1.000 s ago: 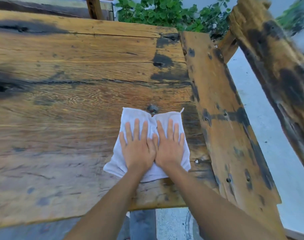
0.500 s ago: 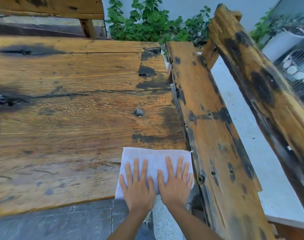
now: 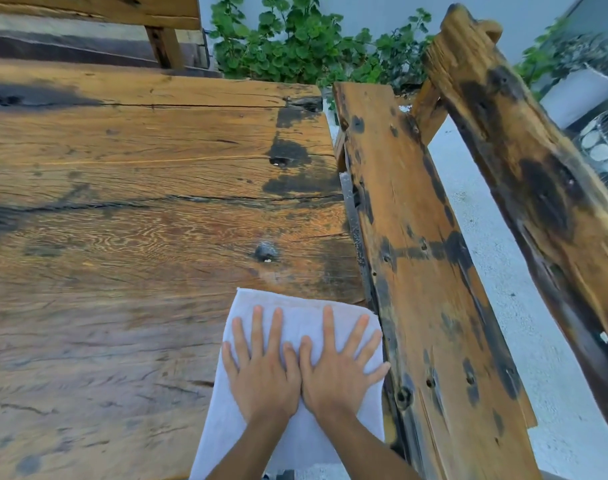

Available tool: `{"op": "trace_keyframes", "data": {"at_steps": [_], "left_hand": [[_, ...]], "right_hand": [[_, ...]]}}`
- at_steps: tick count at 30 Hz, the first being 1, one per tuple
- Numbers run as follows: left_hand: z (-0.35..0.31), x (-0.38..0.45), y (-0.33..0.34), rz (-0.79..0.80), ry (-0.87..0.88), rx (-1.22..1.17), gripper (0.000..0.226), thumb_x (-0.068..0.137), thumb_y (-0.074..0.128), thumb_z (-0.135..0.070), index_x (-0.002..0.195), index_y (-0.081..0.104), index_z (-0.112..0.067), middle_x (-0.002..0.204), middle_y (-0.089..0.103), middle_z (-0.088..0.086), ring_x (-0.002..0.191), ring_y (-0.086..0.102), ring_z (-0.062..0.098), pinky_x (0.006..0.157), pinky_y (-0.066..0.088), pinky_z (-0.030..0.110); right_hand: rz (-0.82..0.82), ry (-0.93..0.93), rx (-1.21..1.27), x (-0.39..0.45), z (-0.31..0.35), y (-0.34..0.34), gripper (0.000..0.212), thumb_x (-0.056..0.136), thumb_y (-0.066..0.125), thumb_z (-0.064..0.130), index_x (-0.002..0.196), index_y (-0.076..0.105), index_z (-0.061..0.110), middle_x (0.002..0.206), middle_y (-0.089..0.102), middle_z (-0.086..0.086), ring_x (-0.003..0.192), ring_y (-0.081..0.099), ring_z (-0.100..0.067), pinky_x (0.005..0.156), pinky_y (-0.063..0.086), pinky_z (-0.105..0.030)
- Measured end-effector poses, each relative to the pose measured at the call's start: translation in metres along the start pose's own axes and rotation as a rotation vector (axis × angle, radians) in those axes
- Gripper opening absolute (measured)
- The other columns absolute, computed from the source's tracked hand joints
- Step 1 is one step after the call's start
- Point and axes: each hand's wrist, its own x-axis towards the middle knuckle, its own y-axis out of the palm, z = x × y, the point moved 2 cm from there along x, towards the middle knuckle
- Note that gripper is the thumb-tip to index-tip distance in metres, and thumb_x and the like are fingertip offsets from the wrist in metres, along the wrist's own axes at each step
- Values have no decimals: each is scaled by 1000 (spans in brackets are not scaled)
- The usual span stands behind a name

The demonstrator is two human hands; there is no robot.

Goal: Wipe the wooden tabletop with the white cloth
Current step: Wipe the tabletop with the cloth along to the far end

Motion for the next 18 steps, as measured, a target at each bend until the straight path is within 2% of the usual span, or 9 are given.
{"op": "trace_keyframes", "data": {"at_steps": [3, 7, 10, 14, 18], "left_hand": [[-9, 32, 0, -27, -26, -5, 61, 97, 22, -49, 157, 18, -40, 168, 11, -9, 157, 2, 25, 123, 8, 53], [-24, 90, 1, -25, -39, 3, 63, 96, 20, -51, 158, 16, -40, 169, 8, -8, 157, 0, 27, 123, 3, 53], [-37, 140, 1, -22, -62, 10, 65, 95, 13, -54, 158, 5, -40, 169, -4, -9, 156, -10, 27, 123, -4, 53], [-57, 218, -3, -43, -69, -7, 68, 92, 4, -56, 158, -1, -40, 169, -7, -8, 156, -12, 27, 123, -6, 53], [-80, 309, -6, -41, -72, -7, 67, 94, 10, -53, 158, -4, -41, 169, -10, -6, 155, -15, 29, 123, -7, 55]], "right_hand": [[-27, -21, 1, 31, 16, -3, 73, 91, 15, 76, 153, -18, 53, 169, -15, -12, 154, -12, -44, 110, 7, -77], [-67, -69, 30, 87, 43, -12, 74, 93, 24, 74, 157, -5, 51, 170, -4, -15, 155, -2, -44, 108, 17, -75], [-85, -110, 27, 135, 66, -18, 74, 95, 21, 75, 153, -18, 52, 169, -14, -14, 155, -8, -42, 113, 13, -71], [-87, -144, 32, 209, 100, -29, 73, 95, 16, 76, 151, -25, 52, 167, -24, -14, 154, -16, -39, 118, 7, -65], [-69, -176, 49, 296, 144, -46, 69, 96, 11, 74, 151, -25, 52, 166, -27, -14, 153, -20, -37, 121, 1, -62]]}}
